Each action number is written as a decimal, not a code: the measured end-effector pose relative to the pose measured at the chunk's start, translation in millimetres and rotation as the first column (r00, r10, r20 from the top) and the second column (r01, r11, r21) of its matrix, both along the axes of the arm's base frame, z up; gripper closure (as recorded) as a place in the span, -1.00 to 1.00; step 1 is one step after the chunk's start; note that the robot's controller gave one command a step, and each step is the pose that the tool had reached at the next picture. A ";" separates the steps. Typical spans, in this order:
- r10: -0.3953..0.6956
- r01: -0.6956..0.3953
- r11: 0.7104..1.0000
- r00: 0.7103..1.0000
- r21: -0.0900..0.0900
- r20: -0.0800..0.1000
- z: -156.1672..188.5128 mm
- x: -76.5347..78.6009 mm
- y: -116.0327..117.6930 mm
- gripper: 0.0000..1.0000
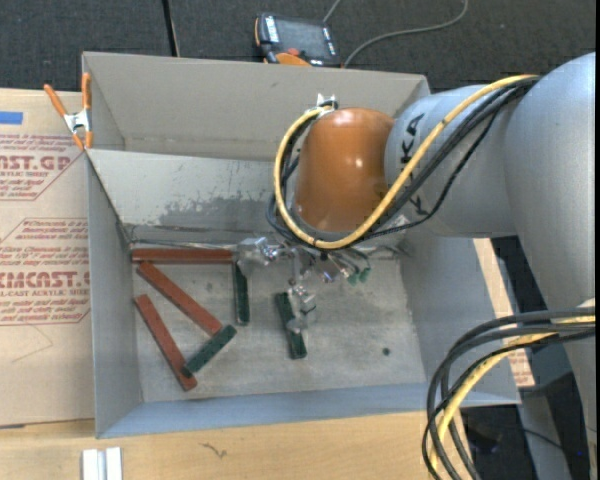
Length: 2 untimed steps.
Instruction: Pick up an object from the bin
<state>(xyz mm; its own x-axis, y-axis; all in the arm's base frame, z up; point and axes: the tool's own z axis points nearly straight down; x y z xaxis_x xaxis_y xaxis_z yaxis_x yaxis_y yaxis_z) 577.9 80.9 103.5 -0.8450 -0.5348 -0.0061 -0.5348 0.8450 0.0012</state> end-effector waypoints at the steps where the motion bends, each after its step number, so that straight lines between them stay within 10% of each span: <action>1: 0.254 -0.254 0.967 0.967 -0.005 -0.006 -34.6 -25.2 -85.6 -1.00; 2: 0.255 -0.255 0.967 0.967 -0.003 -0.004 -33.9 -24.8 -83.8 1.00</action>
Offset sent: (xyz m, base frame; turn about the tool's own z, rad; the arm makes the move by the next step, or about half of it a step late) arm -0.0247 -0.0845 -0.0335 -0.2601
